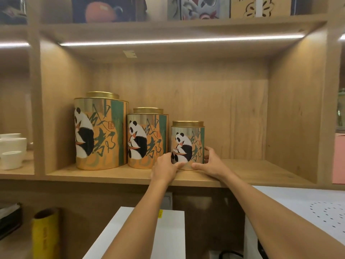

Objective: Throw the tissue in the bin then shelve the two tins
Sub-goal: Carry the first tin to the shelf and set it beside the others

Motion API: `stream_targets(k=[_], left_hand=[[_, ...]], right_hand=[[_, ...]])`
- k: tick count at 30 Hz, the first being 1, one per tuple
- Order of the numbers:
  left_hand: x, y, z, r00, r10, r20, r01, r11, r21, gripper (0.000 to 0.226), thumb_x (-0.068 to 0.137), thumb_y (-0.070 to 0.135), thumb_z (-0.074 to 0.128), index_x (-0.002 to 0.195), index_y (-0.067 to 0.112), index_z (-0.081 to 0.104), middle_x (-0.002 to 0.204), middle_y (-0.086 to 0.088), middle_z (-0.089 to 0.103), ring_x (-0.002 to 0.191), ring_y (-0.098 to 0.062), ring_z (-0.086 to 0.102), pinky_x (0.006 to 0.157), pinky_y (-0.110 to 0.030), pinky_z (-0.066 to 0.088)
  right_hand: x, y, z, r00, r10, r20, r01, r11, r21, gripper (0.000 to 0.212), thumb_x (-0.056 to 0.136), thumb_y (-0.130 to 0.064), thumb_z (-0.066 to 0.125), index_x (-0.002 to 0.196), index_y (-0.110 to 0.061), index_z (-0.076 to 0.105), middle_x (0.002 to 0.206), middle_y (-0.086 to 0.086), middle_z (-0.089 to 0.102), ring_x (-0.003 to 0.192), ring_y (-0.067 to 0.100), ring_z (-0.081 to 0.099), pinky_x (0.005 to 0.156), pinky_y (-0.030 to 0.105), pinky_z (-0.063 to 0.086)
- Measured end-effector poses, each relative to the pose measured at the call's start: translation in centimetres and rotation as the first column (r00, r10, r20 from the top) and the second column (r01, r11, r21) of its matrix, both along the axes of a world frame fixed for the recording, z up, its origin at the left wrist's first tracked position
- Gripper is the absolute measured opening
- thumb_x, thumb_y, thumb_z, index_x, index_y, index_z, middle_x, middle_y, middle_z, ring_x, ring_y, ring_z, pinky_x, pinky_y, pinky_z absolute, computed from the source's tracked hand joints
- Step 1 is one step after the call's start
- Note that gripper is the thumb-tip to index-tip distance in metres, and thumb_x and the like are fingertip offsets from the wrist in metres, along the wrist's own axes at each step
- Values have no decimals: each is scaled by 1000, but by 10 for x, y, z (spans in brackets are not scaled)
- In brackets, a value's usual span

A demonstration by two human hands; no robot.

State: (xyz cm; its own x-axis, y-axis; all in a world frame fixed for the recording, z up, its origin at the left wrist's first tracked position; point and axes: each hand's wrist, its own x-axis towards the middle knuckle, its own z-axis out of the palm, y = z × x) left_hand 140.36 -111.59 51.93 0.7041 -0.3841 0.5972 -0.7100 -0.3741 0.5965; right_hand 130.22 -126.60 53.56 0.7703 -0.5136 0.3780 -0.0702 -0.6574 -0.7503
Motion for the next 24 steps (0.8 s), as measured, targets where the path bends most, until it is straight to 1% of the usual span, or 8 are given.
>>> stream_targets(k=[3,7,10,14,16,19,21,24], left_hand=[[1,0,0,1000,5,1,-5,1000,25,45,86,43,69,121,16,61,118,-4,69,105,-20,64,82,-33,53],[1,0,2,1000,22,-3,-22,996,83,45,89,45,66,124,18,58,122,-3,67,109,-21,62,81,-32,49],[-2,1,3,1000,23,-6,-23,996,89,45,89,46,65,124,19,58,122,-3,67,110,-20,62,80,-31,47],[-1,1,3,1000,28,-4,-27,994,106,43,89,46,64,123,20,58,120,-2,67,108,-20,62,76,-30,44],[-1,1,3,999,32,-5,-31,992,120,43,89,46,65,123,20,58,120,-2,67,108,-20,62,77,-30,45],[-1,0,4,999,36,-14,-33,990,135,45,86,43,69,122,19,57,121,-3,66,108,-21,62,79,-32,47],[-1,0,5,999,27,-27,-23,991,133,45,85,40,72,122,18,58,122,-4,66,110,-22,61,85,-36,51],[0,0,5,999,15,-39,-10,991,132,46,84,38,73,123,18,58,123,-5,65,112,-24,61,93,-41,53]], right_hand=[[1,3,0,1000,13,0,-13,1000,-27,96,82,-29,78,154,-16,16,155,10,37,139,27,41,109,43,41],[1,5,0,1000,13,1,-13,998,-69,92,84,-30,77,154,-17,19,155,9,39,139,26,42,108,42,41],[1,5,-1,1000,13,0,-13,996,-88,89,84,-31,76,153,-19,22,154,9,40,138,25,43,107,42,42],[3,6,-2,1000,2,-10,-3,995,-103,87,84,-33,75,153,-21,22,154,8,40,137,25,43,108,43,42],[3,6,-2,1000,-11,-24,8,991,-130,88,84,-34,74,153,-21,21,155,7,39,138,25,43,110,45,42],[3,7,-3,999,-27,-45,20,988,-152,93,85,-37,73,156,-21,15,158,7,35,140,26,40,112,48,40],[3,6,-3,998,-39,-56,29,986,-163,96,85,-39,72,157,-21,12,159,7,33,141,26,39,113,49,39],[5,5,-4,997,-51,-63,39,984,-175,93,86,-38,72,156,-23,13,159,7,34,141,26,39,112,46,38]])
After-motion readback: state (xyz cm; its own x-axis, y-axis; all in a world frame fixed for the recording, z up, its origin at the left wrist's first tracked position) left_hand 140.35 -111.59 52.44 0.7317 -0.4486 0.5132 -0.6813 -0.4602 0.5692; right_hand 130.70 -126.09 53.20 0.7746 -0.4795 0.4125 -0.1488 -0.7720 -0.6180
